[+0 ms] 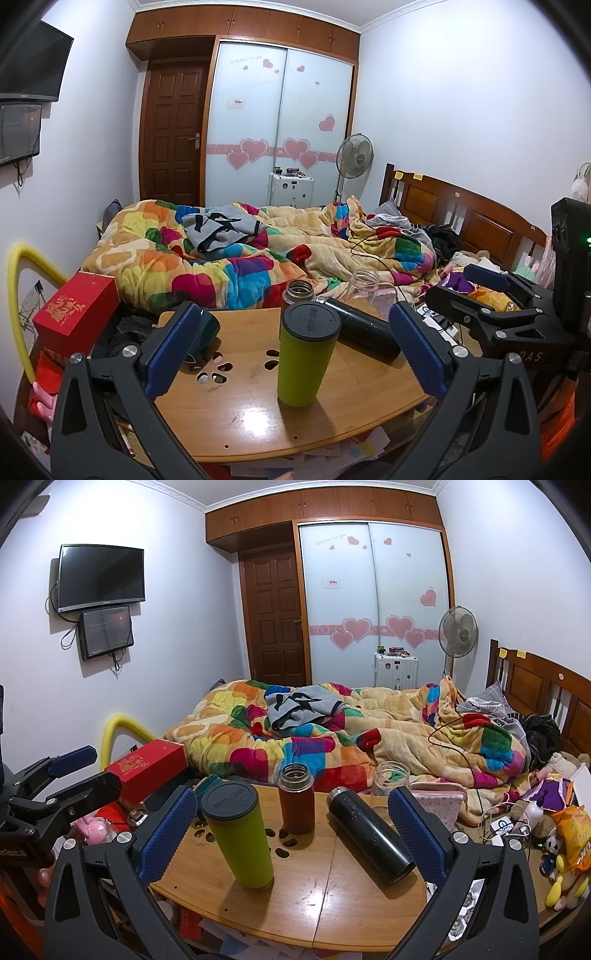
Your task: Flip cup upside down
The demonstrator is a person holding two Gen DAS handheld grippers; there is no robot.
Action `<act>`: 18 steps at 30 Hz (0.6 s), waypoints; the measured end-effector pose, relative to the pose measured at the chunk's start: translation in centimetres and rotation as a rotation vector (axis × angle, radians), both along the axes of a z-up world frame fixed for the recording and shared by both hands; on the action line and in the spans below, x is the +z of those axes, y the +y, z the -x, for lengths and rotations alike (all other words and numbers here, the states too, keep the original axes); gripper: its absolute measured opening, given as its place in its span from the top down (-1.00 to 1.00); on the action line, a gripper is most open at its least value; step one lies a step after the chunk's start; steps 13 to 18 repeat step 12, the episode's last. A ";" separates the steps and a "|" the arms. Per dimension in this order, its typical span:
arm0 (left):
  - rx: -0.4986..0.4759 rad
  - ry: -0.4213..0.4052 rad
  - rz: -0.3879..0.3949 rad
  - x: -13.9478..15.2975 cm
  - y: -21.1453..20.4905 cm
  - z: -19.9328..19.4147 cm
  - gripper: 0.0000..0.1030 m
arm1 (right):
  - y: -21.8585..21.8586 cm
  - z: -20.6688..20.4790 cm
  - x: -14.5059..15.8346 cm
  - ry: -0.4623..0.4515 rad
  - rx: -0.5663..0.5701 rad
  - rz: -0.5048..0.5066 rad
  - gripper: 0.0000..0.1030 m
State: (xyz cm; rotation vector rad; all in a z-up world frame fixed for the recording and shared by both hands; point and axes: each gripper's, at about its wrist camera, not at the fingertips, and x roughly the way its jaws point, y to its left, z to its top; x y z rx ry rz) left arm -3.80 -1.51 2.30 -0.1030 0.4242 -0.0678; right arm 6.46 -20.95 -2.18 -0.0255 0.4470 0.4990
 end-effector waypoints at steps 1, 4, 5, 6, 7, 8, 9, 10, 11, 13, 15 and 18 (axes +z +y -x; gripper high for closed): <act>-0.001 -0.001 0.002 0.0 -0.1 -0.1 -1.00 | 0.1 0.0 0.0 0.001 -0.001 0.000 -1.00; -0.002 -0.005 0.005 -0.2 0.2 0.2 -1.00 | 0.1 -0.1 0.3 0.001 -0.002 0.000 -1.00; -0.002 -0.006 0.005 -0.2 0.2 0.2 -1.00 | 0.0 -0.1 0.2 0.000 -0.001 0.000 -1.00; -0.003 -0.007 0.005 -0.2 0.3 0.2 -1.00 | 0.0 -0.1 0.2 0.000 -0.001 0.001 -1.00; -0.005 -0.007 0.005 -0.2 0.3 0.2 -1.00 | 0.0 -0.1 0.2 0.000 -0.001 0.001 -1.00; -0.007 -0.009 0.006 -0.2 0.4 0.3 -1.00 | 0.1 -0.1 0.2 0.000 0.000 0.001 -1.00; -0.010 -0.011 0.005 -0.2 0.3 0.4 -1.00 | 0.0 -0.1 0.2 0.000 0.000 0.001 -1.00; -0.012 -0.013 0.003 -0.2 0.2 0.4 -1.00 | 0.0 -0.1 0.2 0.000 0.000 0.001 -1.00; -0.012 -0.016 0.000 -0.1 0.1 0.5 -1.00 | 0.1 -0.1 0.2 0.000 -0.001 0.000 -1.00; -0.011 -0.018 -0.003 -0.1 0.1 0.6 -1.00 | 0.0 -0.1 0.2 0.000 -0.001 0.000 -1.00; -0.011 -0.018 -0.003 -0.1 0.1 0.6 -1.00 | 0.0 -0.1 0.2 0.000 -0.001 0.000 -1.00; -0.011 -0.018 -0.003 -0.1 0.1 0.6 -1.00 | 0.0 -0.1 0.2 0.000 -0.001 0.000 -1.00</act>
